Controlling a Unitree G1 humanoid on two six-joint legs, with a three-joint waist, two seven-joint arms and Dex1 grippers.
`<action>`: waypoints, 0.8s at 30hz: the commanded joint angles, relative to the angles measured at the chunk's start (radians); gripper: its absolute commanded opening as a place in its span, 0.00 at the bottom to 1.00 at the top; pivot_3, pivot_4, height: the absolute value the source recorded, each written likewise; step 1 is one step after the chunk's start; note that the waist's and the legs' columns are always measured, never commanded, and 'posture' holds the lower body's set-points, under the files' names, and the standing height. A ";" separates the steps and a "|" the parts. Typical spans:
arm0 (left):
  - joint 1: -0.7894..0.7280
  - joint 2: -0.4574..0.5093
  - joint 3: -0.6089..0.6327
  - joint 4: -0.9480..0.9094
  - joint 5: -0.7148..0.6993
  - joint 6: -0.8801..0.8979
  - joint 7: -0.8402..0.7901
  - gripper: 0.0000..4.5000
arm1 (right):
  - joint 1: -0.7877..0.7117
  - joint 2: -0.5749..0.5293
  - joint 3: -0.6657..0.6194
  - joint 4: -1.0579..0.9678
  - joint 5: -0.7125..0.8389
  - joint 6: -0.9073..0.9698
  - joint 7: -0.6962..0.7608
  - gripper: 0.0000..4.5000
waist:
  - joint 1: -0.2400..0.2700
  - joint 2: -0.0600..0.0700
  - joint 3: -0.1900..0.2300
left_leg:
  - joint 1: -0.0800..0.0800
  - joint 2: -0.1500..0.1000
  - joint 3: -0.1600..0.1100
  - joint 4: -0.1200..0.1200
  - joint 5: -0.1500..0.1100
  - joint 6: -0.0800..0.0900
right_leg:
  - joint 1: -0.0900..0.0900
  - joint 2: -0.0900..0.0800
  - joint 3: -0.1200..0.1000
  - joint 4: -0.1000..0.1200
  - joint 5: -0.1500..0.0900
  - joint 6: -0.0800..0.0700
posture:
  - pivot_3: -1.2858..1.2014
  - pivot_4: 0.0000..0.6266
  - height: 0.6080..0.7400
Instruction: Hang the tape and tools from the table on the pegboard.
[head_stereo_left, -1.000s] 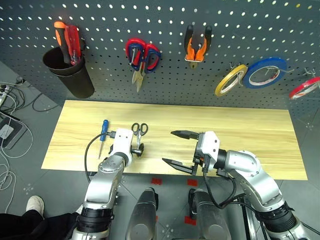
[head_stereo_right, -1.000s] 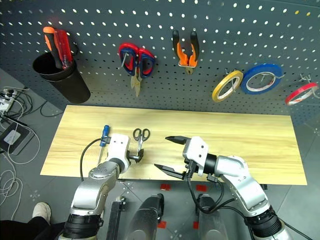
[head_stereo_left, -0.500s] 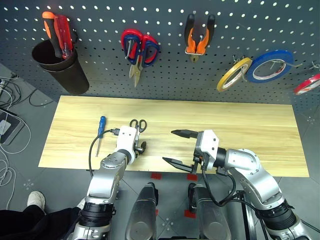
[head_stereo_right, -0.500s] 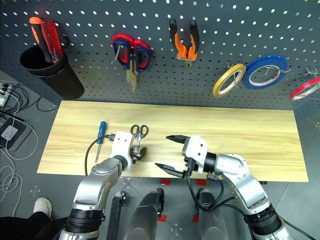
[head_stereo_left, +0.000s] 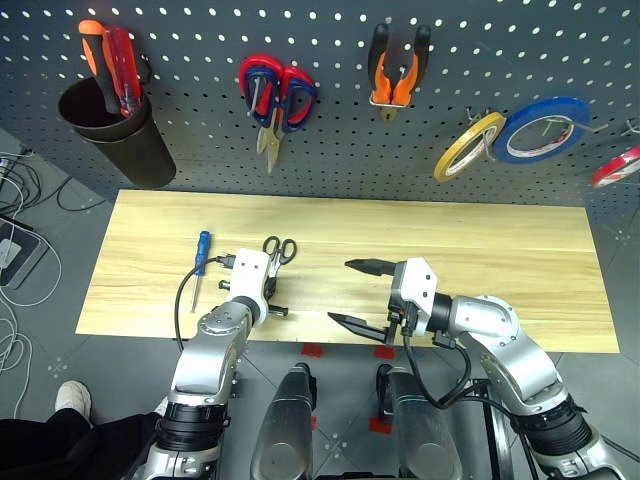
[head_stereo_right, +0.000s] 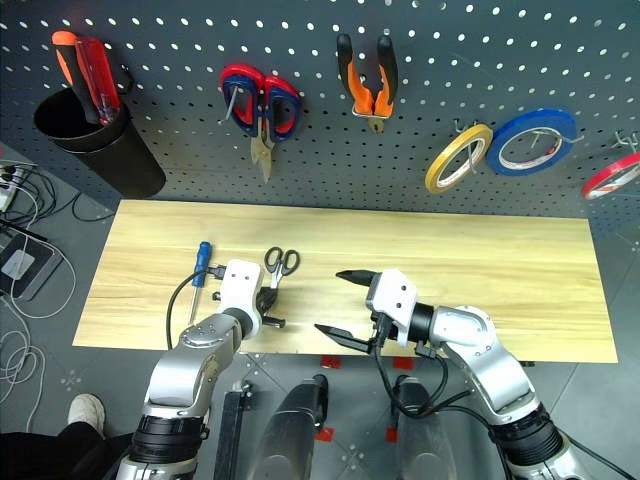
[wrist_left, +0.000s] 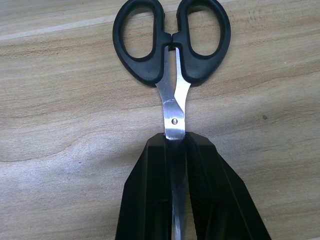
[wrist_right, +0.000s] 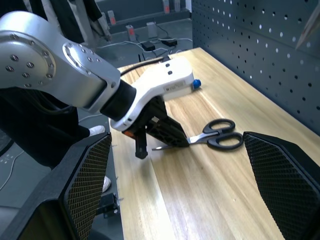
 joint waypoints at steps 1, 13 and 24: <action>0.014 0.005 0.000 0.012 0.006 0.009 0.003 0.04 | -0.005 0.000 -0.015 0.007 -0.008 -0.035 0.002 1.00 | 0.000 0.000 0.000 | 0.000 0.000 0.000 0.000 0.000 0.000 | 0.000 0.000 0.000 0.000 0.000 0.000 | 0.55 0.79 1.00; 0.156 0.062 -0.014 -0.264 0.016 -0.061 -0.030 0.04 | 0.018 -0.026 -0.123 -0.044 0.022 -0.036 -0.037 1.00 | 0.003 -0.003 -0.010 | -0.008 0.003 -0.003 -0.001 0.004 -0.008 | -0.008 -0.006 -0.003 -0.003 0.000 0.000 | 0.56 0.54 1.00; 0.361 0.171 -0.126 -0.442 0.146 -0.451 -0.051 0.04 | 0.105 -0.031 -0.265 -0.153 0.164 -0.026 -0.047 1.00 | 0.005 -0.005 -0.105 | -0.018 -0.003 -0.006 -0.002 0.006 -0.011 | -0.015 -0.013 -0.008 -0.004 0.000 0.000 | 0.56 0.32 1.00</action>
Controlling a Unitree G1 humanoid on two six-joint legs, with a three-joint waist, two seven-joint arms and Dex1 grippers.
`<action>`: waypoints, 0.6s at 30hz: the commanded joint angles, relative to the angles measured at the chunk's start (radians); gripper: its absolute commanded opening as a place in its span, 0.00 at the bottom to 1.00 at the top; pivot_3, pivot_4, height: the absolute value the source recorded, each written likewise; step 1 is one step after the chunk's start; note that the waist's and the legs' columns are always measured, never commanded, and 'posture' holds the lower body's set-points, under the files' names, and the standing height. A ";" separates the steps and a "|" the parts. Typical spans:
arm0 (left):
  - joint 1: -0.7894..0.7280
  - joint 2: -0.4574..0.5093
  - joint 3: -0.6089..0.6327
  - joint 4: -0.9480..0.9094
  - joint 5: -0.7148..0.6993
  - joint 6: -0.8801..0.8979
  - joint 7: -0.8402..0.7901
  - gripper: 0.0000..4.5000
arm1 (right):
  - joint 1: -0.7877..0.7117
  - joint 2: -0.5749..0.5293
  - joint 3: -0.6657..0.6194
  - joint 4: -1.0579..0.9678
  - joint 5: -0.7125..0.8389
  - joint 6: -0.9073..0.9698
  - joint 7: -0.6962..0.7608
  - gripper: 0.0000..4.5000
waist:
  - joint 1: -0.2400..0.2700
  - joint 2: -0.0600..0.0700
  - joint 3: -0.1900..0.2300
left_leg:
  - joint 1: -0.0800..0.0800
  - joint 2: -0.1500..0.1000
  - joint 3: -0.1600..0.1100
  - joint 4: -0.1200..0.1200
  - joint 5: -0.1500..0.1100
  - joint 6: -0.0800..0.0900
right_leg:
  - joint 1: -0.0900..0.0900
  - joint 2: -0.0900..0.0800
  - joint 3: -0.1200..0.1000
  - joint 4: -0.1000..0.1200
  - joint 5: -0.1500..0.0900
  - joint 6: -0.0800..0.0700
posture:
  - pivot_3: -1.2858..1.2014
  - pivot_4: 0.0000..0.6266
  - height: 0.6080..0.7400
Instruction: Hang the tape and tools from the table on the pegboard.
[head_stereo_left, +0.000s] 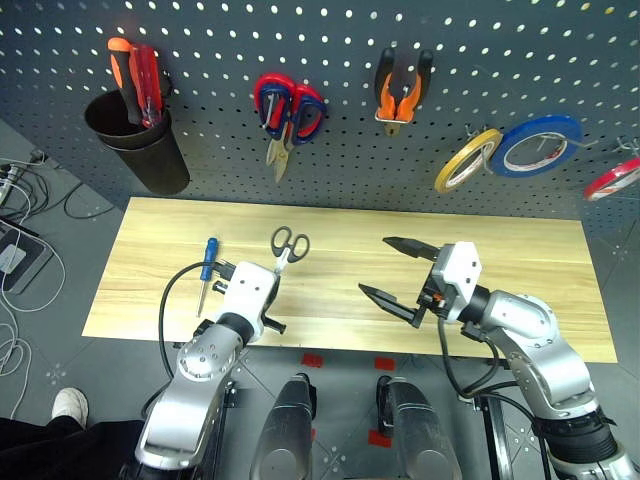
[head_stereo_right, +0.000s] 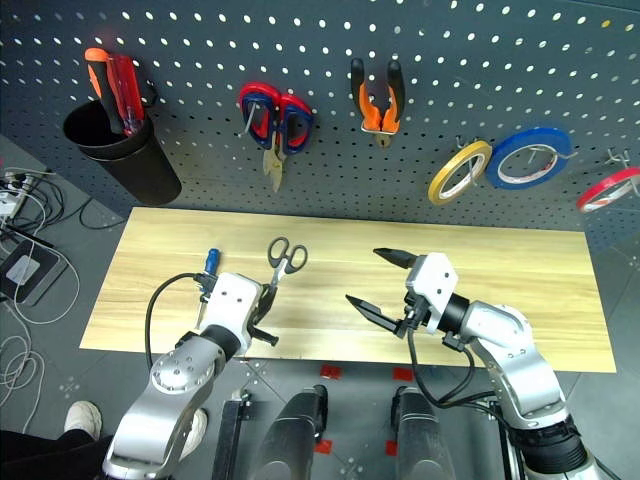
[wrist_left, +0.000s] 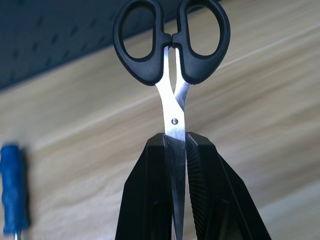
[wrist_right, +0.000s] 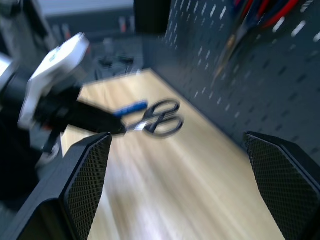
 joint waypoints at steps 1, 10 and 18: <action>0.046 0.011 0.017 -0.074 0.061 -0.174 0.028 0.04 | 0.014 0.000 -0.066 -0.071 0.082 0.005 -0.010 1.00 | 0.000 0.000 -0.023 | 0.000 0.000 0.000 0.000 0.000 0.000 | 0.000 0.000 0.000 0.000 0.000 0.000 | 0.56 0.30 1.00; -0.044 -0.046 0.062 0.003 0.136 -0.358 0.111 0.04 | -0.012 0.012 -0.143 -0.125 0.198 0.058 -0.077 1.00 | 0.009 -0.002 -0.114 | 0.004 -0.002 0.007 -0.007 0.003 0.001 | 0.002 0.004 0.000 0.000 0.000 0.000 | 0.57 0.19 1.00; -0.154 -0.079 0.069 0.133 0.152 -0.416 0.128 0.04 | -0.073 0.021 -0.155 -0.111 0.205 0.063 -0.116 1.00 | 0.021 -0.002 -0.164 | 0.006 -0.002 0.009 -0.008 0.003 0.001 | 0.002 0.010 0.003 -0.001 0.000 0.000 | 0.56 0.16 1.00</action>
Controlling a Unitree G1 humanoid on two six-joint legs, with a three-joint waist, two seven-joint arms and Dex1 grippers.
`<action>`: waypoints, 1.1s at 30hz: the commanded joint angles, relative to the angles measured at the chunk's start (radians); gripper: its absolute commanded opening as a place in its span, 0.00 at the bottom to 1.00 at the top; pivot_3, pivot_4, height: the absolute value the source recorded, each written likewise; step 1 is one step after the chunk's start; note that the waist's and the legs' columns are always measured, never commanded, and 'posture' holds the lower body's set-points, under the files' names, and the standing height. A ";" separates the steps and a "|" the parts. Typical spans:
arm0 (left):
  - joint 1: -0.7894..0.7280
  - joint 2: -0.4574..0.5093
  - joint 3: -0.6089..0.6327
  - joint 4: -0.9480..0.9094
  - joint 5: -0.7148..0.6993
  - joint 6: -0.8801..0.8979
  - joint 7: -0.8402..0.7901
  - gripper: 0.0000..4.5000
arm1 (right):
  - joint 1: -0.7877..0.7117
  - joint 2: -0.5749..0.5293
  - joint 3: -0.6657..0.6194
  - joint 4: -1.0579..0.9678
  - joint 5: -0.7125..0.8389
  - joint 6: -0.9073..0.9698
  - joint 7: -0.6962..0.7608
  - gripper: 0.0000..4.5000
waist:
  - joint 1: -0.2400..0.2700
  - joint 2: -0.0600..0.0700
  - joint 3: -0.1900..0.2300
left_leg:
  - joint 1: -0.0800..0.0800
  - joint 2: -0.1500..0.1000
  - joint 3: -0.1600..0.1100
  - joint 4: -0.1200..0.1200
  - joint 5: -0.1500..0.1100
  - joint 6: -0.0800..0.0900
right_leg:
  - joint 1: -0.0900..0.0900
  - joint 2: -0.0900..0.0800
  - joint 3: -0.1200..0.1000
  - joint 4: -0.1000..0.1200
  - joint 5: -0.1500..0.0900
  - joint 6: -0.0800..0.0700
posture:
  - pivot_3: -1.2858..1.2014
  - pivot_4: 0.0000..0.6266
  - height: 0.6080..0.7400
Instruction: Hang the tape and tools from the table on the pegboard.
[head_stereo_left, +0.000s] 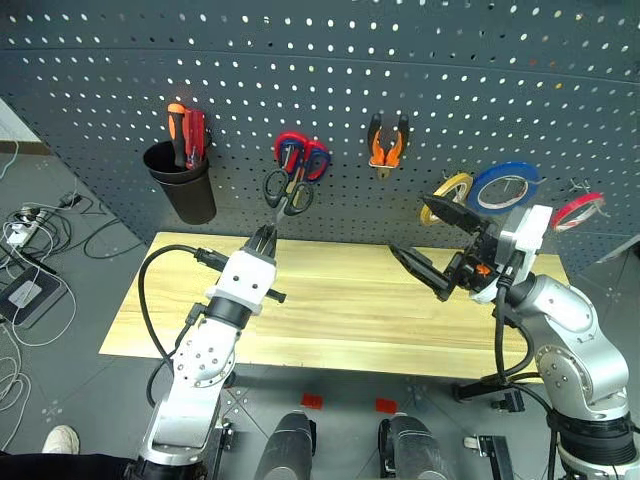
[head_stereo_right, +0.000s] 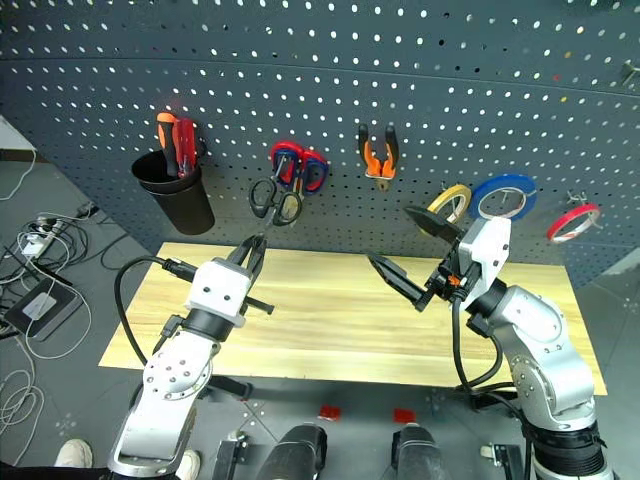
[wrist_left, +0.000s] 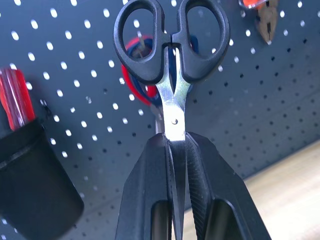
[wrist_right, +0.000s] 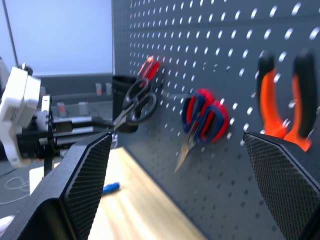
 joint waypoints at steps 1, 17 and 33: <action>-0.055 -0.012 0.024 0.041 0.011 -0.033 0.018 0.04 | -0.026 -0.001 -0.019 -0.024 0.009 -0.014 -0.016 1.00 | 0.004 0.000 -0.007 | 0.000 0.000 0.000 0.000 0.000 0.000 | 0.000 0.000 0.000 0.000 0.000 0.000 | 0.56 0.16 1.00; -0.180 -0.054 -0.004 0.194 0.009 -0.043 -0.005 0.04 | -0.035 -0.008 -0.012 -0.021 -0.036 -0.017 -0.033 1.00 | 0.005 0.000 -0.030 | 0.014 0.000 0.002 -0.001 -0.001 0.001 | 0.013 0.001 0.003 -0.001 0.000 0.000 | 0.55 0.17 1.00; -0.203 -0.078 0.002 0.228 -0.014 0.006 -0.024 0.04 | -0.021 -0.010 -0.011 -0.047 -0.039 -0.004 -0.056 1.00 | 0.004 0.001 -0.038 | 0.014 0.000 0.002 0.000 -0.001 0.001 | 0.013 0.001 0.004 0.000 0.000 0.000 | 0.55 0.19 1.00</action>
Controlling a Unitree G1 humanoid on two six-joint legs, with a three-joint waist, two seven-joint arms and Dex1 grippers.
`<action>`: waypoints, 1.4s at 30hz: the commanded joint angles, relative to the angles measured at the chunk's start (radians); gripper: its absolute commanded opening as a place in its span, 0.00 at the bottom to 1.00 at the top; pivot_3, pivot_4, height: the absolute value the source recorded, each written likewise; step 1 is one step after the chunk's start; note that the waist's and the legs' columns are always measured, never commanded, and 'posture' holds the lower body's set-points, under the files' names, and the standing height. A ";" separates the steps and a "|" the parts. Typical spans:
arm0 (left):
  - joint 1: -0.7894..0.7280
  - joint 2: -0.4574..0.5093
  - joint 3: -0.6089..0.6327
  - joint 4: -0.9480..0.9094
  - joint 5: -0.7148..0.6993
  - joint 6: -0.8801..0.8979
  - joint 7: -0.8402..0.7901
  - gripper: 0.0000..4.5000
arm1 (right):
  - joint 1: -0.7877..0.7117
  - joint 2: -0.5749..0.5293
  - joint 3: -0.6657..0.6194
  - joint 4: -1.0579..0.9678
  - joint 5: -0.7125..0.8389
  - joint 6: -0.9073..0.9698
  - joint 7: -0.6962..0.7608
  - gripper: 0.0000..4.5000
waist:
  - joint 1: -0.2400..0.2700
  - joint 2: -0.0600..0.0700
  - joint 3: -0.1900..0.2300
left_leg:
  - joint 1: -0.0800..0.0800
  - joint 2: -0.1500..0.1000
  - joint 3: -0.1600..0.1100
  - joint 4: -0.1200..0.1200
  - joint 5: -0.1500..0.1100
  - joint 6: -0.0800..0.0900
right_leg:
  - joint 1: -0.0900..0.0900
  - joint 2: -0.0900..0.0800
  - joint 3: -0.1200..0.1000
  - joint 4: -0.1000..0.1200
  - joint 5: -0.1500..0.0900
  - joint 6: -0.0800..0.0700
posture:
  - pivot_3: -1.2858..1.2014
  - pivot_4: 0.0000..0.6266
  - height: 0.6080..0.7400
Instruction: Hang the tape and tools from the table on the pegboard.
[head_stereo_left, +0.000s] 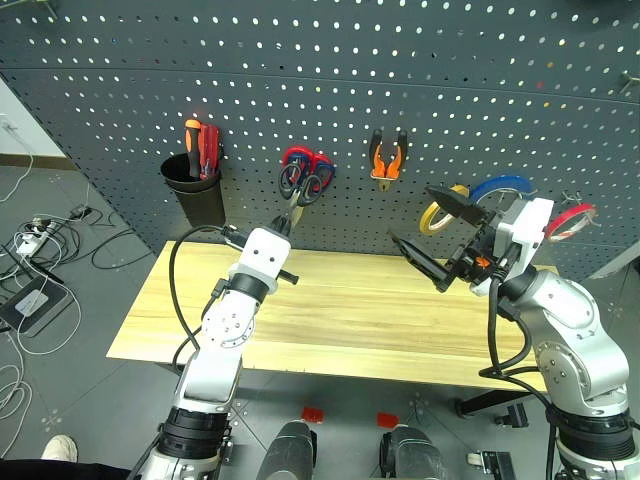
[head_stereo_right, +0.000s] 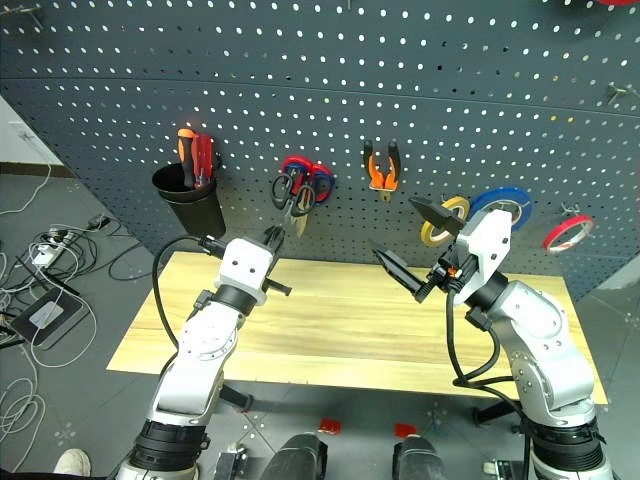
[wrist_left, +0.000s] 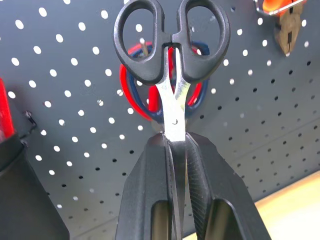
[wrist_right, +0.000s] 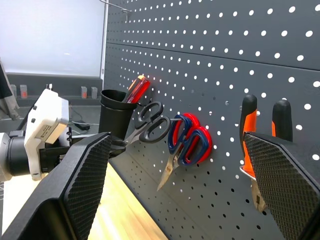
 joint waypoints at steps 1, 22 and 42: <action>-0.025 -0.015 0.007 -0.024 -0.003 0.025 0.003 0.04 | -0.006 -0.006 -0.011 -0.041 0.009 -0.003 -0.011 1.00 | 0.000 0.000 0.000 | 0.000 0.000 0.000 0.000 0.000 0.000 | 0.000 0.000 0.000 0.000 0.000 0.000 | 0.55 0.20 1.00; -0.001 -0.016 0.011 -0.057 0.005 0.080 0.004 0.83 | 0.001 -0.008 0.004 -0.042 0.003 0.002 -0.011 1.00 | -0.003 0.000 0.000 | 0.001 0.000 0.000 0.001 0.000 0.000 | 0.000 0.000 0.000 0.001 0.000 0.000 | 0.55 0.23 1.00; 0.187 0.064 0.300 -0.138 -0.084 0.436 0.015 0.99 | -0.091 -0.019 0.261 0.077 -0.130 -0.061 0.166 1.00 | -0.017 0.000 0.064 | 0.005 0.002 -0.006 0.001 -0.004 0.007 | 0.004 0.001 0.000 0.003 -0.001 -0.001 | 0.59 0.51 1.00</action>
